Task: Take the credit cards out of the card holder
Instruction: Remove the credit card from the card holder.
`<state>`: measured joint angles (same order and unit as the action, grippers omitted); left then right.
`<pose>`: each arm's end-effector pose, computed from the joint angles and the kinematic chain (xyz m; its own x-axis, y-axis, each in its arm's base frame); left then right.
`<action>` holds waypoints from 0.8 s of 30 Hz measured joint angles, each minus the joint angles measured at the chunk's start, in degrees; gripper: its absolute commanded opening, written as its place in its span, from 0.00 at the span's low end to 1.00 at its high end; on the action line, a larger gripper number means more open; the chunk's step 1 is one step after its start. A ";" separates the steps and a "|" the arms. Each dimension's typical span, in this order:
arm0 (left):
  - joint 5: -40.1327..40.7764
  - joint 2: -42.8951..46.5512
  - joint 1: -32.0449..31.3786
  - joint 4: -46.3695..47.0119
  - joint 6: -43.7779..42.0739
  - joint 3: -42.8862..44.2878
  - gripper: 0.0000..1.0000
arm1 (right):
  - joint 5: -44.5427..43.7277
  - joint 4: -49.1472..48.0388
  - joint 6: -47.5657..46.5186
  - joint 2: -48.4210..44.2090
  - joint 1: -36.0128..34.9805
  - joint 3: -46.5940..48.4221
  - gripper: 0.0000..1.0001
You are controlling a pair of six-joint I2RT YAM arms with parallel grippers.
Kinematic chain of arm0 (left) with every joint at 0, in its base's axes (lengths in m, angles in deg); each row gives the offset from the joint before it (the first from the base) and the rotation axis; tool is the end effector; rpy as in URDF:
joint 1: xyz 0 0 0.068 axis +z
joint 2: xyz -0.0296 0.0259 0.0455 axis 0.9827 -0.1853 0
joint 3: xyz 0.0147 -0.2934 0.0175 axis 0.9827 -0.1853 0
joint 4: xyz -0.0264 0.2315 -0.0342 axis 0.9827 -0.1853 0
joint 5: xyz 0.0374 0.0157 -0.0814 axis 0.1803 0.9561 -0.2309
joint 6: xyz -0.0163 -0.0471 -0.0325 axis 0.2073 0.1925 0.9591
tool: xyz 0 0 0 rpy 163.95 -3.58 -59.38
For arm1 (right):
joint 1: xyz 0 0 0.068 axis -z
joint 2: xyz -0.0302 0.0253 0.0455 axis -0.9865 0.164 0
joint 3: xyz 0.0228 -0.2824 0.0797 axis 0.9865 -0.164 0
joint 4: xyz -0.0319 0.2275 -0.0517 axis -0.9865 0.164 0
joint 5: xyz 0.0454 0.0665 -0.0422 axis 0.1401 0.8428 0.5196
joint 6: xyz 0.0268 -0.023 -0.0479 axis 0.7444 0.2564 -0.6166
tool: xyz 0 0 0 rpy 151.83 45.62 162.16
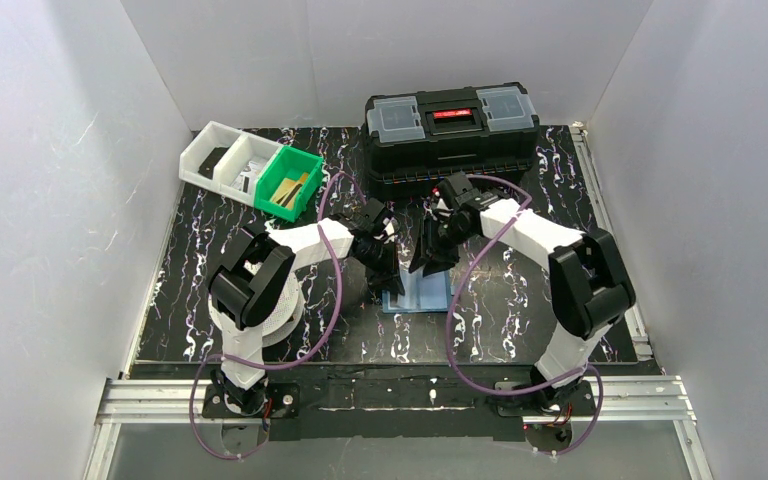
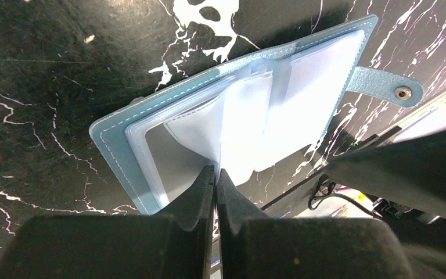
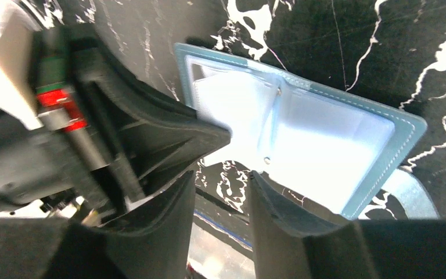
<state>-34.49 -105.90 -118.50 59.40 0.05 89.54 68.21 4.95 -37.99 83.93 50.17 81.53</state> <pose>0.2794 -0.2513 0.1892 -0.9919 0.0251 -0.1244 0.0956 0.7925 -0.6023 0.2783 0.1841 0.2304 -0.9933 0.0306 -0.1113 -0.0350 0.8389 0.5431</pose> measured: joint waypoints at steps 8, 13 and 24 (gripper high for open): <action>0.00 0.02 -0.90 -0.94 -0.35 2.29 0.00 | -5.11 3.72 -1.14 -4.85 0.59 1.42 0.49; 0.15 0.00 -2.21 -1.79 -0.37 4.46 0.00 | -7.37 5.51 -1.29 -5.51 2.10 1.29 0.50; 2.03 -4.22 -4.39 -4.98 -0.39 10.99 0.05 | -12.96 6.51 -1.90 -8.24 5.07 -3.80 0.47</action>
<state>-32.46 -110.12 -122.89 54.42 -0.34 100.53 55.25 11.46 -39.90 75.69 55.24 77.73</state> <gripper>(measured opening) 0.033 0.468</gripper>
